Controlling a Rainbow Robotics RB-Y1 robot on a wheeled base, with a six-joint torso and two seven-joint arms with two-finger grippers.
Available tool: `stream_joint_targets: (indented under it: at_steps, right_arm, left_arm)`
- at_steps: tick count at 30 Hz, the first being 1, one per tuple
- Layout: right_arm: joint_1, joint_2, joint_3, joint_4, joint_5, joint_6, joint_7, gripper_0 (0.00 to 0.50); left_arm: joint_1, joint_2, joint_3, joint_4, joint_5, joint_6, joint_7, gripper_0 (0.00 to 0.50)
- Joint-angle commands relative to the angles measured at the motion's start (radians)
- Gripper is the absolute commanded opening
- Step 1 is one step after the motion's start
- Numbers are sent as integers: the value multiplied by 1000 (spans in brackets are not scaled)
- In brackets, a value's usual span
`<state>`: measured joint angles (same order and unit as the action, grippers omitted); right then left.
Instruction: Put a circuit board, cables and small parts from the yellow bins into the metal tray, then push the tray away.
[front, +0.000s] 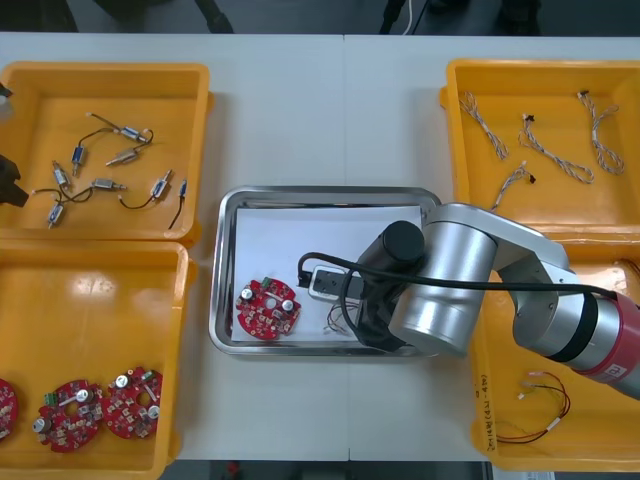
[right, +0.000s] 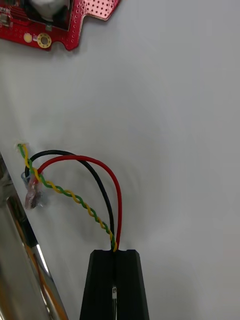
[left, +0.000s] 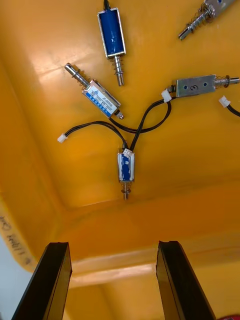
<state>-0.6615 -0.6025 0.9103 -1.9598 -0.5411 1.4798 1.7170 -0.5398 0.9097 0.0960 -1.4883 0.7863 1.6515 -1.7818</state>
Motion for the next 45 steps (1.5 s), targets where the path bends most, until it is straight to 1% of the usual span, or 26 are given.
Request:
stream_joint_targets:
  at_steps: [1, 2, 3, 4, 18, 20, 23, 28, 32, 34, 37, 41, 43, 45]
  right_arm:
    - [6, 41, 5, -8, 35, -12, 21, 387]
    - [6, 44, 5, -8, 40, -12, 21, 421]
    - [5, 47, 4, -8, 46, -12, 21, 486]
    - [5, 47, 4, -7, 49, -12, 21, 500]
    - [-6, 47, -68, -25, 13, 17, 24, 500]
    - [-18, 47, -82, -34, 4, 45, 23, 500]
    - [-38, 47, -113, -51, -30, 105, 16, 500]
    - [-99, 47, -191, -56, -135, 232, 7, 500]
    - [-135, 47, -252, -56, -192, 304, -7, 500]
    - [-159, 49, -303, -56, -223, 356, -19, 500]
    - [-188, 49, -363, -61, -238, 432, -34, 500]
    - [-219, 49, -432, -70, -241, 440, -69, 500]
    - [-231, 47, -482, -71, -263, 440, -140, 500]
    - [-236, 46, -519, -71, -275, 440, -181, 500]
  left_arm:
    - [-34, 51, -67, 28, 21, -56, -37, 500]
    - [-35, 49, -71, 34, 27, -64, -39, 500]
    - [-35, 49, -79, 43, 34, -71, -44, 500]
    - [-35, 49, -79, 45, 37, -75, -47, 500]
    - [-45, 43, -79, 71, 70, -94, -105, 500]
    - [-51, 43, -79, 80, 73, -99, -111, 500]
    - [-74, 43, -79, 118, 82, -102, -123, 500]
    - [-106, 40, -79, 172, 91, -111, -146, 500]
    - [-106, 40, -81, 174, 88, -121, -148, 500]
    - [-109, 40, -101, 180, 88, -134, -149, 500]
    - [-118, 40, -125, 207, 94, -167, -151, 500]
    - [-134, 40, -151, 244, 97, -196, -162, 500]
    - [-134, 40, -160, 252, 97, -206, -163, 500]
    - [-134, 40, -173, 255, 97, -213, -165, 500]
